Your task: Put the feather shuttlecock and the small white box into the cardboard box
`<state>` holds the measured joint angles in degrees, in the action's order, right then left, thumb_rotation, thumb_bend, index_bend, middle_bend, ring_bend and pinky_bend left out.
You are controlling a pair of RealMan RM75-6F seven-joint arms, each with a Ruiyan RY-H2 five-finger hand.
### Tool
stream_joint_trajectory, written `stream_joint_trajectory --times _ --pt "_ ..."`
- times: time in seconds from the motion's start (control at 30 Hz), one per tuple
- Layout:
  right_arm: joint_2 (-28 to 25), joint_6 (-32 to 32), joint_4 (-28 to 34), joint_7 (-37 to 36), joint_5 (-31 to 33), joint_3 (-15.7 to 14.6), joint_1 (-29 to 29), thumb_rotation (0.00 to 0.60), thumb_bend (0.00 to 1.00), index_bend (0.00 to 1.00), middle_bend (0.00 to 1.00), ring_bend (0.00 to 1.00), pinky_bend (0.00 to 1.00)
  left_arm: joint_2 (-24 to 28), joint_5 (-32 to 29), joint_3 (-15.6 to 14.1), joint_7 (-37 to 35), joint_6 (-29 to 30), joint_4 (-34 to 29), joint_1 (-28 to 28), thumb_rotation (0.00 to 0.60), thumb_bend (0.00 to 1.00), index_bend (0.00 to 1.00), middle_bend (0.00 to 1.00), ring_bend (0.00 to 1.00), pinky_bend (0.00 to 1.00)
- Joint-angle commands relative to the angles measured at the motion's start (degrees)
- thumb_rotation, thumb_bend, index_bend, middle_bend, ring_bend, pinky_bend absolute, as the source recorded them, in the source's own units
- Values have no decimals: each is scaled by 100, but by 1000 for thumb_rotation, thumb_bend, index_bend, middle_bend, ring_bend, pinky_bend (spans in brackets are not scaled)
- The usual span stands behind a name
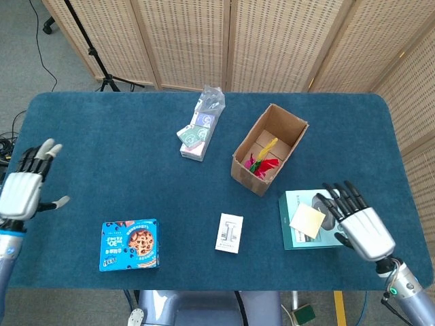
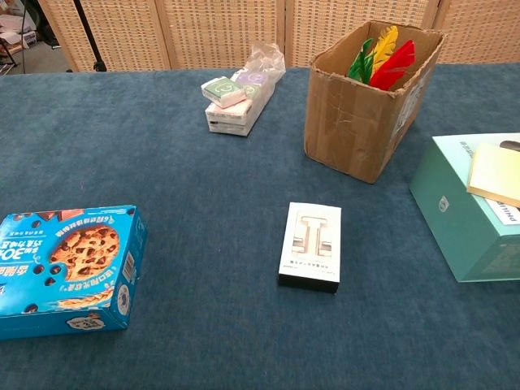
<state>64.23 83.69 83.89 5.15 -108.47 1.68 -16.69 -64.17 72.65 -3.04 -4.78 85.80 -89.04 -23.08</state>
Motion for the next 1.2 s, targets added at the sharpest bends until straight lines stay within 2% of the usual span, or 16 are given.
stream_joint_trajectory --times 0.03,0.2,0.37,0.67,0.87,1.2 --pt "-170 -384 5 203 -921 -136 -766 600 0 0 0 0 0 389 -325 90 28 231 -460 562 600 0 0 0 0 10" --pt "-203 -1361 464 535 -1250 -142 -1447 600 0 0 0 0 0 500 -248 123 14 238 -551 774 600 0 0 0 0 10" --pt "14 -2518 745 868 -1260 -144 -2054 600 0 0 0 0 0 591 -72 187 -52 203 -597 880 600 0 0 0 0 10" --pt "622 -3416 814 1564 -1096 -136 -2445 600 0 0 0 0 0 646 82 305 -194 13 -553 973 600 0 0 0 0 10" --pt "939 -4191 987 2324 -627 55 -2642 600 0 0 0 0 0 630 150 396 -118 -146 -552 1001 600 0 0 0 0 10" --pt "1394 -4887 1115 3394 223 455 -2785 600 0 0 0 0 0 623 179 522 -65 -295 -554 1065 600 0 0 0 0 10"
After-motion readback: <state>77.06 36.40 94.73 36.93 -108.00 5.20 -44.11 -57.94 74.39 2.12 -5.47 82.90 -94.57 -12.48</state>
